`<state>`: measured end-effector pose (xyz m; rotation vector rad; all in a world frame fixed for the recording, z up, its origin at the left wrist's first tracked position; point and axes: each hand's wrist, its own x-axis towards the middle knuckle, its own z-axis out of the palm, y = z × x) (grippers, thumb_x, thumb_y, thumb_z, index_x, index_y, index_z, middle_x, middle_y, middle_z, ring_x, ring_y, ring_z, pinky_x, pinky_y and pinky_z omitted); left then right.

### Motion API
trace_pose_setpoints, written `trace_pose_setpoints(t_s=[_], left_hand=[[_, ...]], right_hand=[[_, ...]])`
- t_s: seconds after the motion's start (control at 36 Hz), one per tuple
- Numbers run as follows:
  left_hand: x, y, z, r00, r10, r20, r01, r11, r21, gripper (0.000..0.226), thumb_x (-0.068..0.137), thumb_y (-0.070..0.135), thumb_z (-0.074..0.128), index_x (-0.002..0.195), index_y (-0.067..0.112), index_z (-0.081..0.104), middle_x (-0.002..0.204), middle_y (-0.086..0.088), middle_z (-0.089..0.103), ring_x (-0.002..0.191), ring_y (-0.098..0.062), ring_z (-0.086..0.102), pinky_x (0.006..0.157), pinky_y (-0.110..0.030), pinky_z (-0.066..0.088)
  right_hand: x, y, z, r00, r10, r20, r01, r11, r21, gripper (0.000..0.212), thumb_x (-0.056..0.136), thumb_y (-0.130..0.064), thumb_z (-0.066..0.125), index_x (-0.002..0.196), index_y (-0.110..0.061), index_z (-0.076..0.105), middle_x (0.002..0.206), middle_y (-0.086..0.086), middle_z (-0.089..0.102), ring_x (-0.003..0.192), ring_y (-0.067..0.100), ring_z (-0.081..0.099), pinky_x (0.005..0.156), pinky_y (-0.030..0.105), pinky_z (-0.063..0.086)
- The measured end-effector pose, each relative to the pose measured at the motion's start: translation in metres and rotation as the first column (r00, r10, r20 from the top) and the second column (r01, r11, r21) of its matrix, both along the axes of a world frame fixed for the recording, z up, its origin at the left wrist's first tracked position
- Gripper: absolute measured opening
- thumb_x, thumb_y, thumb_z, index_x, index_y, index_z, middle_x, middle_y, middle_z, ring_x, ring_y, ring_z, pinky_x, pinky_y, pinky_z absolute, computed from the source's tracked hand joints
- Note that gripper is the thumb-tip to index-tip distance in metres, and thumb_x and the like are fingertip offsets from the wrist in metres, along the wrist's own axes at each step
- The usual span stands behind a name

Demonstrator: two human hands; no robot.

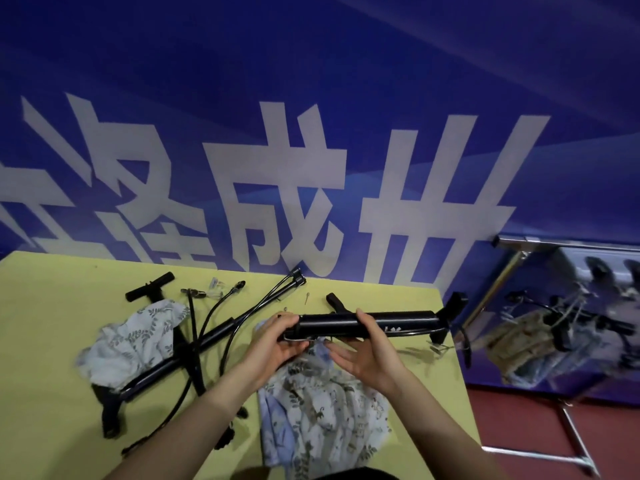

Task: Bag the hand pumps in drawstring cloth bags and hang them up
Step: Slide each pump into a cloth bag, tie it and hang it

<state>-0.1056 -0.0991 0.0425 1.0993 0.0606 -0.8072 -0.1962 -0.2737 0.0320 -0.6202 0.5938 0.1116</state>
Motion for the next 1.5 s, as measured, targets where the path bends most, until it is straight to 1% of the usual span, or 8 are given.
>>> trace_pose_setpoints(t_s=[0.14,0.36,0.58,0.72,1.08,1.17,1.36,1.5], left_hand=[[-0.007,0.004,-0.018,0.996,0.014,0.092,-0.015,1.0,0.006,0.027,0.078,0.015,0.068,0.098,0.002,0.057,0.103,-0.02,0.064,0.088,-0.028,0.066,0.071,-0.033,0.058],[-0.017,0.013,-0.047,0.949,-0.228,0.216,0.151,0.934,0.323,0.044,0.093,0.047,0.05,0.122,0.017,0.063,0.12,-0.005,0.067,0.11,-0.021,0.064,0.088,-0.035,0.054],[-0.003,0.026,-0.089,0.99,-0.075,-0.116,0.136,0.693,0.708,0.057,0.086,0.061,0.054,0.063,0.01,0.049,0.051,-0.003,0.047,0.04,-0.018,0.041,0.046,-0.026,0.037],[-0.012,0.01,-0.092,0.955,-0.183,-0.235,0.297,0.58,0.758,0.067,0.088,0.065,0.049,0.095,0.001,0.064,0.076,-0.014,0.064,0.055,-0.021,0.056,0.047,-0.023,0.046],[0.002,-0.02,-0.099,0.945,-0.08,-0.318,0.239,0.832,0.501,0.017,0.091,0.0,0.058,0.107,0.007,0.06,0.094,-0.012,0.066,0.091,-0.024,0.062,0.071,-0.03,0.052],[0.008,-0.015,-0.09,0.94,-0.076,-0.334,0.215,0.891,0.4,0.012,0.09,-0.004,0.055,0.092,0.007,0.059,0.09,-0.011,0.066,0.092,-0.026,0.062,0.076,-0.034,0.051],[0.014,-0.016,-0.071,0.874,-0.168,-0.455,0.295,0.929,0.224,0.055,0.084,0.026,0.062,0.136,0.015,0.046,0.136,-0.019,0.054,0.13,-0.034,0.045,0.107,-0.046,0.036],[0.01,-0.022,-0.063,0.903,-0.129,-0.409,0.258,0.926,0.276,0.039,0.087,0.007,0.059,0.126,0.006,0.056,0.112,-0.018,0.067,0.107,-0.033,0.06,0.103,-0.045,0.044]], right_hand=[[-0.005,-0.016,0.004,0.999,0.021,0.044,-0.028,0.985,0.172,0.069,0.084,-0.055,0.062,0.131,-0.005,0.053,0.129,0.028,0.057,0.113,0.041,0.061,0.083,0.041,0.059],[-0.011,-0.038,-0.002,0.999,-0.022,0.048,0.026,0.996,-0.087,0.013,0.093,-0.021,0.055,0.091,-0.008,0.053,0.094,0.013,0.067,0.095,0.03,0.069,0.081,0.04,0.058],[-0.019,-0.059,-0.029,0.978,-0.207,-0.032,0.17,0.871,-0.461,0.014,0.089,-0.01,0.061,0.095,0.003,0.064,0.092,0.017,0.068,0.093,0.026,0.07,0.073,0.033,0.058],[-0.023,-0.06,-0.044,0.979,-0.2,-0.047,0.148,0.842,-0.518,0.012,0.09,-0.009,0.062,0.093,0.001,0.067,0.09,0.014,0.07,0.089,0.022,0.07,0.075,0.025,0.057],[-0.011,-0.079,-0.065,0.985,-0.12,-0.126,0.036,0.852,-0.523,0.012,0.089,-0.008,0.065,0.094,0.002,0.067,0.103,0.023,0.069,0.098,0.029,0.069,0.075,0.032,0.058],[-0.018,-0.088,-0.061,0.998,0.022,-0.052,-0.043,0.892,-0.45,0.02,0.088,-0.013,0.065,0.098,0.005,0.066,0.112,0.032,0.064,0.109,0.038,0.064,0.09,0.044,0.055],[-0.022,-0.083,-0.05,0.979,0.199,0.042,-0.158,0.871,-0.465,0.039,0.085,-0.02,0.063,0.109,0.01,0.06,0.113,0.028,0.065,0.111,0.039,0.062,0.097,0.051,0.049],[-0.014,-0.074,-0.039,0.991,0.111,0.077,-0.057,0.86,-0.507,0.02,0.095,0.001,0.05,0.107,0.012,0.06,0.109,0.028,0.067,0.108,0.036,0.065,0.086,0.035,0.057]])
